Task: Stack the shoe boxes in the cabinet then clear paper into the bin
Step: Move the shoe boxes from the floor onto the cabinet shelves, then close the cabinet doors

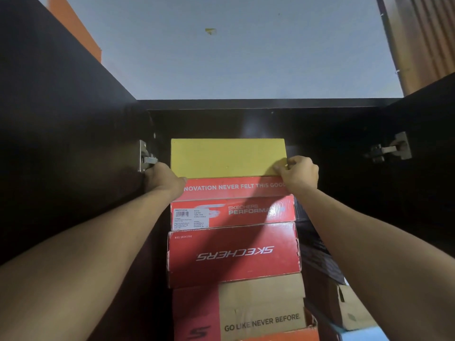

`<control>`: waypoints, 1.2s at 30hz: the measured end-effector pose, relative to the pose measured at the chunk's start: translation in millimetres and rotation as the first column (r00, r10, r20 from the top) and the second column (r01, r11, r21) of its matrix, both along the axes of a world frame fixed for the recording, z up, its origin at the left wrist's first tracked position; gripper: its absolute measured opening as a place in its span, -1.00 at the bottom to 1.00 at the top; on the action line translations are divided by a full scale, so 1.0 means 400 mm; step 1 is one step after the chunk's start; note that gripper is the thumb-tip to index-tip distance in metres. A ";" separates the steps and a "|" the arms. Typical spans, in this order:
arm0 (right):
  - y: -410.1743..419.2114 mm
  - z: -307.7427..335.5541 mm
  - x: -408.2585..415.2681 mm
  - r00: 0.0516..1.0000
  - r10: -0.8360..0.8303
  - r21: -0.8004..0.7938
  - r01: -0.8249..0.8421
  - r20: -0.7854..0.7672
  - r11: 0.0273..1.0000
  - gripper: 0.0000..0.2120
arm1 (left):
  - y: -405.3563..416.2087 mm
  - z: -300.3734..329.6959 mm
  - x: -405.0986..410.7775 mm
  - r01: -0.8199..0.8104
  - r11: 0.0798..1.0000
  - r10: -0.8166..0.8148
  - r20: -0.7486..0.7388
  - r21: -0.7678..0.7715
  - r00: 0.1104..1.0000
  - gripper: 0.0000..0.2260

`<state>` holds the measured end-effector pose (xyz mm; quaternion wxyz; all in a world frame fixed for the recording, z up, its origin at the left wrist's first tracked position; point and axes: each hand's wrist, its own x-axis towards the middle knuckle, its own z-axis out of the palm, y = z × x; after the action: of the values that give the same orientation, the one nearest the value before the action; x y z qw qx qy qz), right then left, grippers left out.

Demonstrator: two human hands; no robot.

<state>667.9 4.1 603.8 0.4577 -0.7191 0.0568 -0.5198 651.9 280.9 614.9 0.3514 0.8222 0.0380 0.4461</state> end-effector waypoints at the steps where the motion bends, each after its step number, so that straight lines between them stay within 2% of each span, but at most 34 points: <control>1: 0.002 0.001 -0.006 1.000 -0.010 -0.029 0.010 -0.025 1.000 -0.68 | -0.003 -0.005 -0.005 -0.022 1.000 0.022 0.001 0.019 1.000 -0.70; 5: 0.000 0.003 -0.033 0.992 -0.021 -0.127 0.004 -0.126 0.992 -0.59 | -0.027 -0.029 -0.027 -0.066 0.997 0.063 0.070 0.043 0.996 -0.80; 8: -0.019 -0.016 -0.054 0.992 -0.027 -0.142 0.010 -0.120 0.990 -0.59 | -0.072 -0.057 -0.046 -0.165 0.977 0.136 0.203 0.136 0.970 -0.60; 11: -0.050 -0.049 -0.092 0.990 -0.003 -0.185 -0.023 -0.139 0.982 -0.50 | -0.126 -0.076 -0.071 -0.235 0.932 0.152 0.290 0.276 0.945 -0.54; 13: -0.073 -0.077 -0.132 0.986 0.007 -0.209 -0.043 -0.169 0.977 -0.43 | -0.163 -0.088 -0.093 -0.152 0.914 0.076 0.209 0.377 0.975 -0.58; 15: -0.096 -0.113 -0.183 0.975 -0.007 -0.246 -0.049 -0.222 0.968 -0.47 | -0.199 -0.109 -0.123 -0.015 0.901 -0.025 0.085 0.434 0.996 -0.65; 17: -0.115 -0.154 -0.258 0.959 -0.026 -0.275 -0.055 -0.283 0.960 -0.53 | -0.231 -0.144 -0.162 0.157 0.882 -0.138 -0.076 0.445 0.988 -0.63; 18: -0.123 -0.175 -0.304 0.948 -0.031 -0.279 -0.062 -0.317 0.958 -0.55 | -0.243 -0.164 -0.185 0.255 0.859 -0.192 -0.182 0.443 0.964 -0.58; 20: -0.137 -0.218 -0.411 0.919 -0.066 -0.296 -0.057 -0.388 0.953 -0.57 | -0.266 -0.212 -0.237 0.460 0.753 -0.281 -0.402 0.470 0.872 -0.51; 22: -0.158 -0.268 -0.518 0.886 -0.115 -0.281 -0.018 -0.450 0.960 -0.60 | -0.294 -0.273 -0.286 0.614 0.637 -0.356 -0.528 0.467 0.771 -0.51; 25: -0.192 -0.353 -0.668 0.848 -0.158 -0.225 0.047 -0.505 0.973 -0.66 | -0.334 -0.384 -0.368 0.772 0.515 -0.497 -0.603 0.374 0.624 -0.55; 27: -0.215 -0.424 -0.758 0.814 -0.188 -0.203 0.088 -0.550 0.975 -0.67 | -0.354 -0.458 -0.431 0.821 0.447 -0.510 -0.653 0.355 0.560 -0.56; 31: -0.276 -0.565 -0.893 0.736 -0.257 -0.183 0.182 -0.626 0.966 -0.66 | -0.397 -0.590 -0.506 0.849 0.382 -0.498 -0.693 0.365 0.522 -0.28; 33: -0.311 -0.625 -0.941 0.690 -0.302 -0.193 0.233 -0.658 0.953 -0.66 | -0.427 -0.650 -0.538 0.857 0.346 -0.477 -0.715 0.382 0.511 -0.29; 36: -0.374 -0.701 -0.982 0.652 -0.355 -0.183 0.318 -0.670 0.930 -0.64 | -0.487 -0.742 -0.568 0.893 0.304 -0.500 -0.742 0.332 0.446 -0.35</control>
<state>275.3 -145.4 323.3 0.2806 -0.8485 0.3429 -0.2894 424.8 86.3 317.9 0.1544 0.8937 -0.4206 -0.0212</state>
